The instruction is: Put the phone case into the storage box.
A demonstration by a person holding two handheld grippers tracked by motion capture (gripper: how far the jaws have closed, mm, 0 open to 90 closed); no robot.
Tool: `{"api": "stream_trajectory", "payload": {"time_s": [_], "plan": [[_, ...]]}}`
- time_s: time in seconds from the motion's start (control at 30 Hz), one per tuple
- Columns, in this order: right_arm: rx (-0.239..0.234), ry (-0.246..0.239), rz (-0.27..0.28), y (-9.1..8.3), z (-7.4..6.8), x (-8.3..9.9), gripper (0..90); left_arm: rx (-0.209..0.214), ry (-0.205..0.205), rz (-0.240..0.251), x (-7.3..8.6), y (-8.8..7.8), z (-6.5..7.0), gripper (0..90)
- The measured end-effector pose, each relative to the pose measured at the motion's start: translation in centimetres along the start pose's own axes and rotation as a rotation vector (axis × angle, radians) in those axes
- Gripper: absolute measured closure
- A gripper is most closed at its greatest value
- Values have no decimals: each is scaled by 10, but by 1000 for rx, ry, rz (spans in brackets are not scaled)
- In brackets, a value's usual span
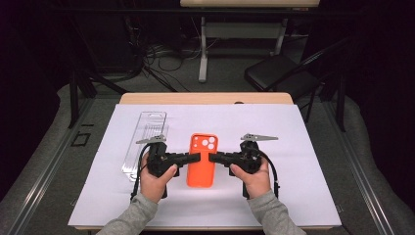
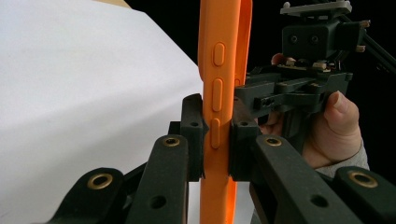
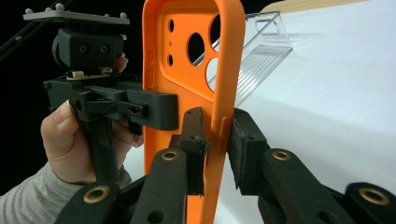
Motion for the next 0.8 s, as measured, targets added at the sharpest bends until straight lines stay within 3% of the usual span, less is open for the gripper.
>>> {"api": "stream_trajectory", "payload": {"time_s": [0.8], "plan": [[-33,24,12,0,3,0,808,7,-10,1,0,-1,-2,804]]}}
Point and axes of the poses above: each handheld gripper's, and its own axes: y roughly forward along the jaws, x roughly out of its underside, z roughly to its right, the point moved 7 cm from there along y, roughly forward along the jaws, and after that the axes turned 7 degrees about -y, right-handed, at the moved point
